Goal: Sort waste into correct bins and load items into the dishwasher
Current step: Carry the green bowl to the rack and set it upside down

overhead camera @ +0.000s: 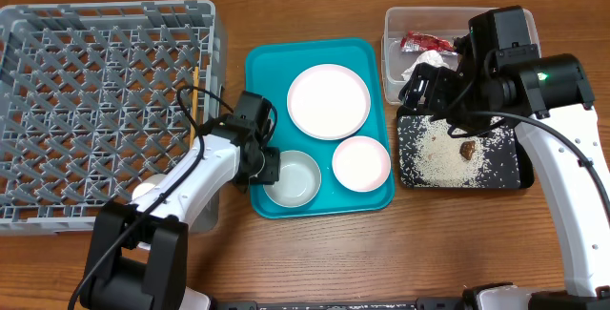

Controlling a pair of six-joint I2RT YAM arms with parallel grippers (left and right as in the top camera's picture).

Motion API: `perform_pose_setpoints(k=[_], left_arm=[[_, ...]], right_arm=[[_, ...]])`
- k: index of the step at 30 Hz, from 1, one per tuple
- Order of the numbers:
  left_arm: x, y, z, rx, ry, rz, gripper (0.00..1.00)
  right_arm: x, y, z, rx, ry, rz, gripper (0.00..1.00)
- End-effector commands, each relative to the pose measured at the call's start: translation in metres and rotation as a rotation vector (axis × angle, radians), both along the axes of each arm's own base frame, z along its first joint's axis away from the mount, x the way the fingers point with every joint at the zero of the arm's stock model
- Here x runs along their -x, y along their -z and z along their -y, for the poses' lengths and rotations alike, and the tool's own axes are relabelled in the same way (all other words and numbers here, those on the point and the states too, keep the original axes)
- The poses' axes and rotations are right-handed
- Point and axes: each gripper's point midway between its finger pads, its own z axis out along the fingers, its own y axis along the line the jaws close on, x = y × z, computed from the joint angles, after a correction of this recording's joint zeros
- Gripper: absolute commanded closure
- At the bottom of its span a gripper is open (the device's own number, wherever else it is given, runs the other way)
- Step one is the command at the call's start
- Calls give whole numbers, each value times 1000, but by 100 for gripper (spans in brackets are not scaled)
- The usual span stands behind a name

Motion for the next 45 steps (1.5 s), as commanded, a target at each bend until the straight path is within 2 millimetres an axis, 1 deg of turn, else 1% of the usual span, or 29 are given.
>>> perform_pose_setpoints(k=[1,2,5,8,11,14,17,19,21,23,26,28,29,32,35,39,41,45], left_arm=[[6,6,0,0,16,-21,94],[6,6,1,4,12,-22,96],[6,4,4,23,9,-27,96],[1,-5,5,26,-12,-22,96],[-9,-27,5,28,-20,-4,96],[-23,-63,-5,-6,-53,30,96],[-36,-109,-33,-107,-134,93,96],[-42,-143,-57,-207,-199,151,96],[-43,-178,-83,-333,-261,220,96],[-38,-210,-111,-478,-330,289,96],[-26,-243,-145,-664,-401,364,96],[-19,-256,-163,-765,-434,387,96],[-17,-261,-171,-811,-455,397,96],[-20,-265,-181,-841,-509,422,96],[-29,-275,-197,-922,-561,472,96],[-40,-281,-214,-1062,-574,489,96],[-48,-275,-218,-1103,-563,469,96],[-64,-252,-220,-1145,-494,393,96]], right_arm=[[-3,-6,-1,-7,-7,23,0],[-3,-6,-1,-7,-7,23,0],[-3,-6,-1,-7,-7,23,0],[-3,-6,-1,-7,-7,23,0],[-3,-6,-1,-7,-7,23,0],[-3,-6,-1,-7,-7,23,0],[-3,-6,-1,-7,-7,23,0],[-3,-6,-1,-7,-7,23,0],[-3,-6,-1,-7,-7,23,0],[-3,-6,-1,-7,-7,23,0],[-3,-6,-1,-7,-7,23,0],[-3,-6,-1,-7,-7,24,0],[-3,-6,-1,-7,-7,24,0],[-3,-6,-1,-7,-7,23,0],[-3,-6,-1,-7,-7,23,0],[-3,-6,-1,-7,-7,23,0],[-3,-6,-1,-7,-7,23,0],[-3,-6,-1,-7,-7,23,0]])
